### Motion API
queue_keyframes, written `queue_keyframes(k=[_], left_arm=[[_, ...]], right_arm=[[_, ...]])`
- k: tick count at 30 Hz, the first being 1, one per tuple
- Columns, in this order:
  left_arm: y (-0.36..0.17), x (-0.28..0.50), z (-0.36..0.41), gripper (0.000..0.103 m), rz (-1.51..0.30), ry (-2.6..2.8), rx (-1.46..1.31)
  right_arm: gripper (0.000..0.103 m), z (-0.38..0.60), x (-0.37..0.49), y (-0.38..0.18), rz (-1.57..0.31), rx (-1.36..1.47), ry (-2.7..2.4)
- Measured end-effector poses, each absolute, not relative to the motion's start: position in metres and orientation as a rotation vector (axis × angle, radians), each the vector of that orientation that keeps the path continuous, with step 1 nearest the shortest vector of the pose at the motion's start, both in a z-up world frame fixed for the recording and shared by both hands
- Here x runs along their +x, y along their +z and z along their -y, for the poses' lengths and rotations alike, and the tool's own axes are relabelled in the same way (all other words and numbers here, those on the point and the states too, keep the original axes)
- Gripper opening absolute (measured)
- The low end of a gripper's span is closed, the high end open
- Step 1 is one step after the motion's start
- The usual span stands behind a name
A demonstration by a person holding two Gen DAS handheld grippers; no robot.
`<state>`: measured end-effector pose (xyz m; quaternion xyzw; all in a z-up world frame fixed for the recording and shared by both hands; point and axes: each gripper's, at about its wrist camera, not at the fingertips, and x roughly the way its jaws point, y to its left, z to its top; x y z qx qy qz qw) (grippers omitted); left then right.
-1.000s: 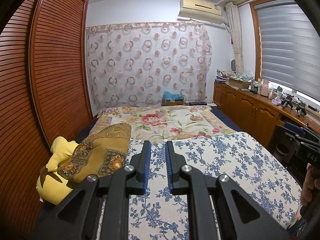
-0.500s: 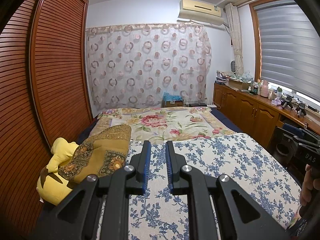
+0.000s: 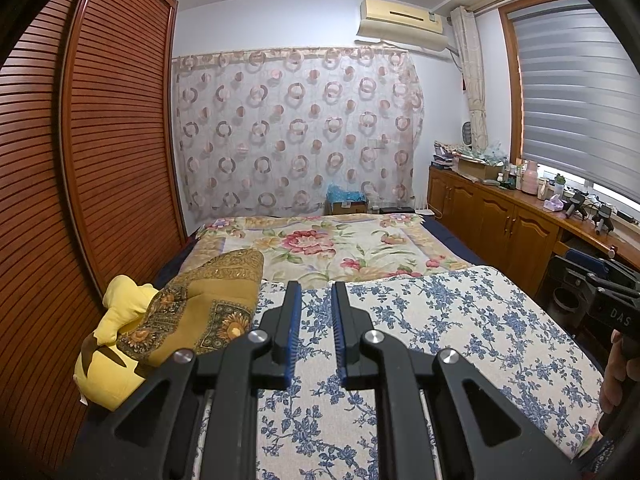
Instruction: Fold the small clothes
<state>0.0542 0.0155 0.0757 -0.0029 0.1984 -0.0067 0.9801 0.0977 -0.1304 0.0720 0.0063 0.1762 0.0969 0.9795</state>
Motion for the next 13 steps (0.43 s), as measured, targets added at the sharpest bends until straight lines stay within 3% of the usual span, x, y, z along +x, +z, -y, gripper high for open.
queue_keyframes(k=[13], left_arm=[[0.0741, 0.0536, -0.0147, 0.013, -0.399, -0.012, -0.005]], right_arm=[[0.058, 0.1323, 0.0964, 0.0711, -0.354, 0.013, 0.195]])
